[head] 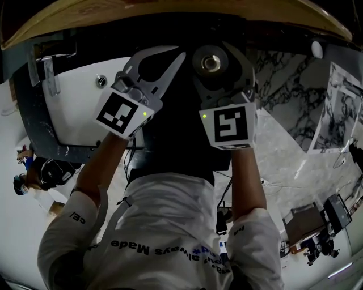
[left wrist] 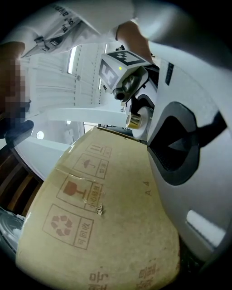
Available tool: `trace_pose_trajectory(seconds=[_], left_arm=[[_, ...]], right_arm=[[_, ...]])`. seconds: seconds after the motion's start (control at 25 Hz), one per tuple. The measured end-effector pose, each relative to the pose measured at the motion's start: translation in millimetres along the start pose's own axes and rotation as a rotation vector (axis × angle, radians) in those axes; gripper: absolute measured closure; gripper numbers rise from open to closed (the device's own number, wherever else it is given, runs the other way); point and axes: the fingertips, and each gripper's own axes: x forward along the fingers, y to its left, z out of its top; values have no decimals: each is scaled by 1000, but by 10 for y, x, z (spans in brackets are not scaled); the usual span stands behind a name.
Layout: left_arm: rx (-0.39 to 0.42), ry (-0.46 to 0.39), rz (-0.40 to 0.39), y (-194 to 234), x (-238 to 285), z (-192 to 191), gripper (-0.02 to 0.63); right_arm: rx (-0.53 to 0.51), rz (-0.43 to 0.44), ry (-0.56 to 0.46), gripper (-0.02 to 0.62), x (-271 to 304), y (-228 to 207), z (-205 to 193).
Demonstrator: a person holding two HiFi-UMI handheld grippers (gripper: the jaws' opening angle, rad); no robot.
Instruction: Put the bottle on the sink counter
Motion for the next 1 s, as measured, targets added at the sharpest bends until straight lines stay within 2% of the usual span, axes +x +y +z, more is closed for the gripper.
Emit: trace_pose_trajectory(seconds=[0.32, 0.68, 1.0], left_arm=[[15, 3, 0, 96, 104, -194, 603], [-22, 39, -15, 57, 203, -318, 603], [-19, 43, -26, 43, 230, -337, 603]], right_arm=[[14, 1, 17, 262, 158, -50, -187], [20, 2, -9, 262, 283, -57, -359], [56, 9, -30, 262, 318, -64, -354]])
